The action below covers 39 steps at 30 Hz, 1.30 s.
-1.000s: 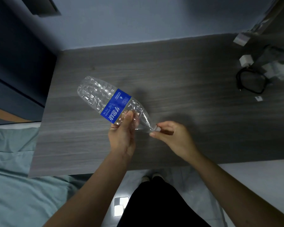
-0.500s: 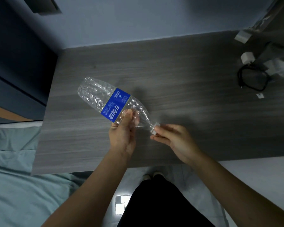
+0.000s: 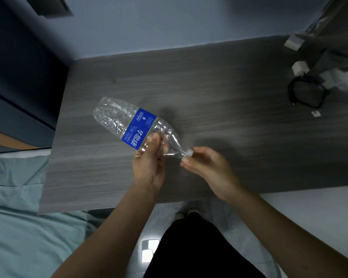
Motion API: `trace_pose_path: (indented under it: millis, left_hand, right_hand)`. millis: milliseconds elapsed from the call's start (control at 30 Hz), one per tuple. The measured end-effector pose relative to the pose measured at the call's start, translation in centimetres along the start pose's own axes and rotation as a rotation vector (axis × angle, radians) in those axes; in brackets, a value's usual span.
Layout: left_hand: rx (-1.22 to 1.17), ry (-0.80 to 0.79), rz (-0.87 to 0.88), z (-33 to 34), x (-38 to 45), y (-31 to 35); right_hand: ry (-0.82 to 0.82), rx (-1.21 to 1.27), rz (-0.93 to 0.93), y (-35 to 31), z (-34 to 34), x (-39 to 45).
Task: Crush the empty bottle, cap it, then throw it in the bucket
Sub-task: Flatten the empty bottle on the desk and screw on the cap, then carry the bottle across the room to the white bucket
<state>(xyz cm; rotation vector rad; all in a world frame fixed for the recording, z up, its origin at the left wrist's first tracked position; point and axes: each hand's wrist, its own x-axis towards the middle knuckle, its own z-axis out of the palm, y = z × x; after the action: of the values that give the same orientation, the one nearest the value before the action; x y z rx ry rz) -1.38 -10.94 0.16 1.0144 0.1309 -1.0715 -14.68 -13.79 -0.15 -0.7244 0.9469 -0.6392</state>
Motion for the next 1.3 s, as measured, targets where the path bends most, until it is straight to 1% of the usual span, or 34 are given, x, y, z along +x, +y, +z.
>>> trace_pose_path:
  millis: [33,100,233,433,533,600,700,833,967,1033,1167,1233,1300]
  left_hand:
    - [0.0,-0.001,-0.002,0.0,0.0,0.0]
    - [0.004,-0.003,0.0,0.0,0.0,0.0]
    - [0.034,-0.025,0.009,-0.2,0.0,-0.1]
    - [0.043,-0.06,-0.012,-0.7,-0.2,0.0]
    - [0.099,-0.036,-0.011,-0.7,-0.4,0.5]
    - [0.231,-0.032,0.003,-0.8,-0.8,0.9]
    - [0.5,-0.079,0.017,-1.1,-2.0,1.2]
    - [0.869,-0.17,0.069,-2.1,-4.0,1.0]
    - [1.186,-0.335,0.063,-4.1,-6.1,0.1]
    - [1.399,-0.384,0.113,-5.2,-6.9,-0.3]
    - [1.796,-0.48,0.269,-7.2,-8.1,-0.9]
    - [1.887,-0.573,0.275,-8.8,-8.3,-1.1]
    - [1.879,-0.672,0.204,-10.8,-8.2,-1.3]
  right_hand:
    - [0.015,-0.065,-0.037,0.0,0.1,-0.1]
    - [0.019,-0.099,-0.057,0.0,0.2,-0.2]
    - [0.007,-0.063,-0.015,0.0,0.3,-0.3]
    - [-0.025,0.09,0.051,1.0,0.0,-0.6]
    - [-0.041,0.06,0.079,1.3,-0.1,-0.9]
    - [0.019,0.023,0.086,1.4,-0.7,-1.2]
    - [0.123,0.008,0.055,1.3,-2.2,-2.1]
    - [0.124,-0.028,0.044,1.5,-4.6,-4.4]
    - [0.151,-0.057,0.042,2.9,-7.3,-7.1]
    - [0.19,-0.09,0.062,4.0,-8.5,-8.6]
    - [0.287,-0.149,0.087,6.9,-10.3,-11.4]
    - [0.37,-0.177,0.129,8.9,-10.9,-12.5]
    - [0.441,-0.212,0.189,11.4,-11.1,-13.8]
